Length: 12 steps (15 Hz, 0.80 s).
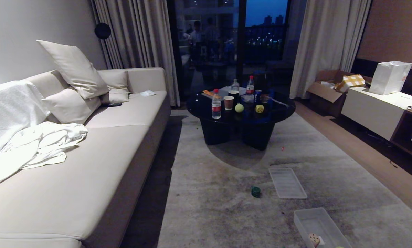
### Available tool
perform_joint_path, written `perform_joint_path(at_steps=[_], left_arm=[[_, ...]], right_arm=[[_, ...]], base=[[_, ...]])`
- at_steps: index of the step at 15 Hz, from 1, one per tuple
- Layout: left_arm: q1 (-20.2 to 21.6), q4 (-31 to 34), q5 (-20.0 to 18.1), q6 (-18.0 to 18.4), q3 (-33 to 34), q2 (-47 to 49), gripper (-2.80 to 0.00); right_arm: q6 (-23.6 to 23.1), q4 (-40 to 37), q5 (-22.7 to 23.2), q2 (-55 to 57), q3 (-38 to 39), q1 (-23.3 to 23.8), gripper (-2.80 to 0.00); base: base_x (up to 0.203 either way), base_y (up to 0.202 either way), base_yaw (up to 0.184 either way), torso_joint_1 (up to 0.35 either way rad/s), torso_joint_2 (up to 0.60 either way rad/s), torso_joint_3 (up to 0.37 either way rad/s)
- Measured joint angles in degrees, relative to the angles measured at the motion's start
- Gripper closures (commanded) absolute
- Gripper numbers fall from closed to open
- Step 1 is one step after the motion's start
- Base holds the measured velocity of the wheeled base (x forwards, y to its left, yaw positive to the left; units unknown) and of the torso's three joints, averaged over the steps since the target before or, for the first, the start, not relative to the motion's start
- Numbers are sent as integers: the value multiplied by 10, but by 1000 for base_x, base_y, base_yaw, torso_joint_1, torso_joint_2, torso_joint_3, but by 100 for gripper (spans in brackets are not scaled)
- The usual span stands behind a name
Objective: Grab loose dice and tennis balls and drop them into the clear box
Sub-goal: Find toys out of the box
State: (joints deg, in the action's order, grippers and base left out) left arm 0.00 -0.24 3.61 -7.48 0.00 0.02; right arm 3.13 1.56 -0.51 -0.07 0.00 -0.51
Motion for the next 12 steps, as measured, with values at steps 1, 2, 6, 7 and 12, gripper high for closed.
perform_joint_path(at_steps=[1, 2, 6, 7, 12], left_arm=[[0, 0, 0, 0, 0, 0, 0], [0, 0, 0, 1, 0, 0, 0], [0, 0, 0, 0, 0, 0, 0], [0, 0, 0, 0, 0, 0, 0], [0, 0, 0, 0, 0, 0, 0]], right_arm=[[0, 0, 0, 0, 0, 0, 0], [0, 0, 0, 0, 0, 0, 0], [0, 0, 0, 0, 0, 0, 0], [0, 0, 0, 0, 0, 0, 0], [0, 0, 0, 0, 0, 0, 0]], base=[[0, 0, 0, 0, 0, 0], [0, 0, 0, 0, 0, 0], [0, 0, 0, 0, 0, 0], [0, 0, 0, 0, 0, 0], [0, 0, 0, 0, 0, 0]])
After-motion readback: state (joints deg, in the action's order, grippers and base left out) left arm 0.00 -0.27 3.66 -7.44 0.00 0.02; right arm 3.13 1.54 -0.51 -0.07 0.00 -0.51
